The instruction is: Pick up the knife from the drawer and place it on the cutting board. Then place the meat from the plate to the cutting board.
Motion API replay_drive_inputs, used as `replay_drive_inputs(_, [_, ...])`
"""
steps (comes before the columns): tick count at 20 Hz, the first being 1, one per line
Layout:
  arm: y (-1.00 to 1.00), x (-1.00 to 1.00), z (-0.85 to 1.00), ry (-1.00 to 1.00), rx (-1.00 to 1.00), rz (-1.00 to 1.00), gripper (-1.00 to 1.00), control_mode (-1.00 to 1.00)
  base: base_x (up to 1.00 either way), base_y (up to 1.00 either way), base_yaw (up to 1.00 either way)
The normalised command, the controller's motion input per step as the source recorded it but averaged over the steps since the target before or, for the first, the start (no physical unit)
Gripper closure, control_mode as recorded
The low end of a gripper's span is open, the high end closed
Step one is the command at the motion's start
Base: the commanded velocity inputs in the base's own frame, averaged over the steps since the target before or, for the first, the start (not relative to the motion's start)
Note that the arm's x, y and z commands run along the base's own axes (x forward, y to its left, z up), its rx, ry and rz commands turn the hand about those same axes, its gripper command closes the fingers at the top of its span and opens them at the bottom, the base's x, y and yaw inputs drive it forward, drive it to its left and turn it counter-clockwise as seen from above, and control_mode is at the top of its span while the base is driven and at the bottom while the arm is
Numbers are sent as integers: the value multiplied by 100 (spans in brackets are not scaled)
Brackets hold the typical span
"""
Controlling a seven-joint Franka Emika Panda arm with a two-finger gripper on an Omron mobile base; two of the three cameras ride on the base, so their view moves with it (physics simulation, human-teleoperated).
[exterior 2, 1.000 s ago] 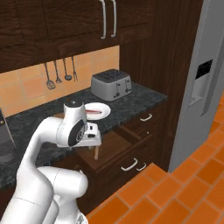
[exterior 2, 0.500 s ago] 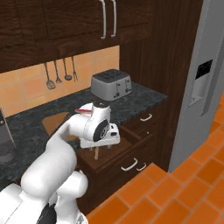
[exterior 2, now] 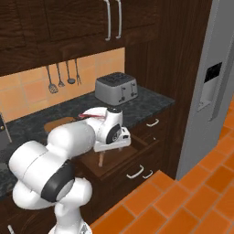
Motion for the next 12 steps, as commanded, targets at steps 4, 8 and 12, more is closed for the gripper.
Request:
replay_drive_inputs(4, [-14,43,-37,0,0,5,-100,-100,0,0,0])
replay_drive_inputs(8, [-6,39,-51,1,0,6,-100,-100,0,0,0])
replay_drive_inputs(12, [-58,-7,-51,8,0,1,-100,-100,0,0,0])
